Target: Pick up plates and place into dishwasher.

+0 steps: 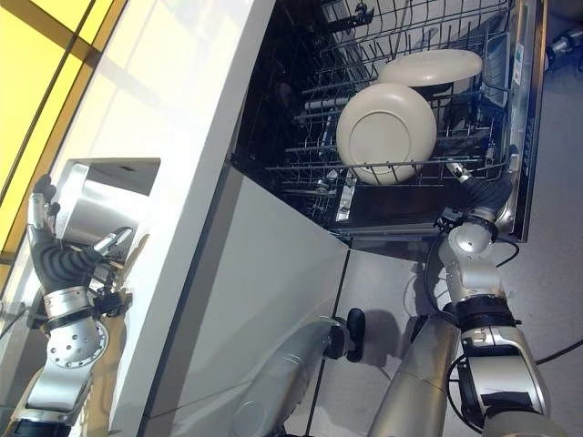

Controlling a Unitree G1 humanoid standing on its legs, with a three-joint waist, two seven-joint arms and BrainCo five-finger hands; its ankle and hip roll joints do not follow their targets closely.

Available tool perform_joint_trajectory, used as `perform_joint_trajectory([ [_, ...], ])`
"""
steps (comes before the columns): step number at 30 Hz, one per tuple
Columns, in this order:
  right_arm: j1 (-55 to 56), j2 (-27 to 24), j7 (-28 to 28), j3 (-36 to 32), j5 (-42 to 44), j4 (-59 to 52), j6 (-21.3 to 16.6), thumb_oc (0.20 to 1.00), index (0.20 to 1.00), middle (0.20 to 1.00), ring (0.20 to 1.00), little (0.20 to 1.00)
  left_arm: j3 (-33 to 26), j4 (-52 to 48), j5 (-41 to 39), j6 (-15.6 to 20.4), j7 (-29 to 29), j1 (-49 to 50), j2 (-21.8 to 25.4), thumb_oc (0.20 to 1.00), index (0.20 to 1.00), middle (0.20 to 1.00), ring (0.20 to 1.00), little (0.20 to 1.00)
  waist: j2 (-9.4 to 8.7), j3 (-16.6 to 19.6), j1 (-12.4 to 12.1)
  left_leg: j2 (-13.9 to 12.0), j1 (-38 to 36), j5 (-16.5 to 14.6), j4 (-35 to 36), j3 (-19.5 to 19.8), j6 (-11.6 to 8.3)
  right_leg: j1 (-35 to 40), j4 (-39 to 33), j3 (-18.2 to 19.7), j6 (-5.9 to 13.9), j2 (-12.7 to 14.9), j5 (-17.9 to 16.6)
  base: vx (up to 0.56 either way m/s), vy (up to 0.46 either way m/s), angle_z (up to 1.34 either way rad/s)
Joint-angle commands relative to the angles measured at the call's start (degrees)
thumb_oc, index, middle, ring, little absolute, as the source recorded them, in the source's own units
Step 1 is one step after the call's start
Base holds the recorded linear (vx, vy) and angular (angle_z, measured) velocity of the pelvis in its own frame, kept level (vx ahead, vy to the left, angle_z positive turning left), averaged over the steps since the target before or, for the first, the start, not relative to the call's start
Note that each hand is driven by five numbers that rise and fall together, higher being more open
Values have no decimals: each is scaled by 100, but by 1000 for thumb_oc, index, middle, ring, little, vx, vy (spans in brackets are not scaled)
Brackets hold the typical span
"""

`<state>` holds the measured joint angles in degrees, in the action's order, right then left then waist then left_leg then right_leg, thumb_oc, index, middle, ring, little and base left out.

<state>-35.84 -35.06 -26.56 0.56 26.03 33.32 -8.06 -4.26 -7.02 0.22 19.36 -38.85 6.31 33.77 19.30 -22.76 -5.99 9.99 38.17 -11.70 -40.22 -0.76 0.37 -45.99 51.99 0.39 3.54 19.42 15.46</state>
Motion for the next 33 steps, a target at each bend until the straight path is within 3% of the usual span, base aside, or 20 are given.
perform_joint_trajectory([
  [1,-876,-105,930,472,179,106,240,1000,1000,1000,1000,1000,-2,-28,-94,3,44,-15,-38,1000,1000,1000,1000,1000,324,-393,-265,156,-202,184,249,-188,171,361,-70,23,-422,-19,-50,36,1,9],
  [5,-896,-84,1371,727,96,-132,306,1000,1000,1000,1000,1000,-56,20,-172,-26,107,-37,14,1000,1000,1000,1000,1000,249,-390,-316,168,-235,215,292,-125,166,462,-145,-58,-423,-35,-47,36,8,-11],
  [13,-1120,-103,1716,937,67,-50,320,1000,1000,1000,1000,1000,-125,72,-321,-3,207,13,104,1000,1000,1000,1000,1000,212,-363,-515,237,-379,288,434,9,123,768,-344,-254,-395,77,-68,31,32,9],
  [25,-1147,-130,1854,961,2,-74,345,1000,1000,1000,1000,1000,-288,32,-506,168,427,253,85,1000,1000,1000,1000,1000,168,-370,-799,263,-679,427,763,131,75,1365,-744,-633,-330,363,-177,14,63,11],
  [33,-1334,-55,1908,988,-11,10,332,1000,1000,1000,1000,1000,-381,38,-655,269,554,344,142,1000,1000,1000,1000,1000,139,-314,-1052,221,-890,555,1034,212,-11,1871,-1241,-996,-186,663,-385,6,45,17],
])
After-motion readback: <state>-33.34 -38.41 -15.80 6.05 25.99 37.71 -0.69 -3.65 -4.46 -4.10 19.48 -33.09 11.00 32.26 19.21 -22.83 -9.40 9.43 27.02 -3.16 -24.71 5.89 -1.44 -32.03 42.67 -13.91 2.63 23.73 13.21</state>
